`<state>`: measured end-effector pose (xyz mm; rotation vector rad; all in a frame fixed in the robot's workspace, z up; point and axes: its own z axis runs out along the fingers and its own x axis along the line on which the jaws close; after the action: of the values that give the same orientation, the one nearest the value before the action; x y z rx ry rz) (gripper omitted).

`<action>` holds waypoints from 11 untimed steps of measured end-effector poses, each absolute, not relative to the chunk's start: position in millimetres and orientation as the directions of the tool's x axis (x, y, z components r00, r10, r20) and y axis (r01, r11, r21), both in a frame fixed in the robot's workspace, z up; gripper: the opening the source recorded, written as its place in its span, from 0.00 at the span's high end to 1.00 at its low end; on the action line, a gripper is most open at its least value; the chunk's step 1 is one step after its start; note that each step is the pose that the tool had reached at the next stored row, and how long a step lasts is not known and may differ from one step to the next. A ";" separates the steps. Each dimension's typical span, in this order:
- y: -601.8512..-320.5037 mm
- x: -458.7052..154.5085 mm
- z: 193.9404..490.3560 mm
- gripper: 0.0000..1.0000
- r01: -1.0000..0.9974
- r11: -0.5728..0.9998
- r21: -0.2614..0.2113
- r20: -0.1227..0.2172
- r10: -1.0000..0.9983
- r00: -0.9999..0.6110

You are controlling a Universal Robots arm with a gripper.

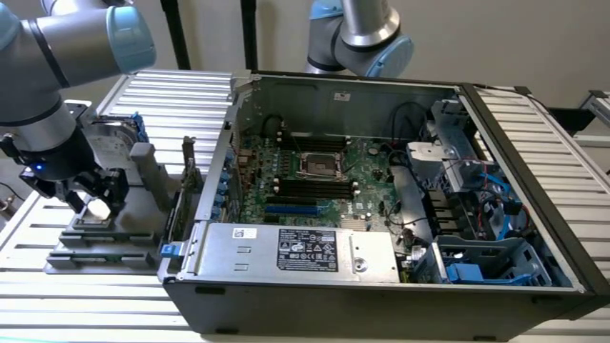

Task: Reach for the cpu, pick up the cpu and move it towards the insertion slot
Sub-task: 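Pick up the cpu and move it towards the insertion slot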

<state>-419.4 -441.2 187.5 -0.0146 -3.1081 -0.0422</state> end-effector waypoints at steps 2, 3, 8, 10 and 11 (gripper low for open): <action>-441.1 -419.5 187.4 0.33 0.009 1.000 0.027 0.033 0.008 -0.999; -441.0 -419.5 187.3 0.33 0.009 1.000 0.027 0.033 0.008 -0.999; -440.8 -419.8 187.2 0.33 0.002 1.000 0.025 0.033 0.002 -0.999; -440.8 -419.9 187.1 0.33 -0.001 1.000 0.025 0.033 -0.002 -0.999; -440.8 -420.0 187.1 0.33 -0.003 1.000 0.024 0.033 -0.004 -0.999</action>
<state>-420.0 -440.8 187.1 0.0049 -3.1079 -0.0378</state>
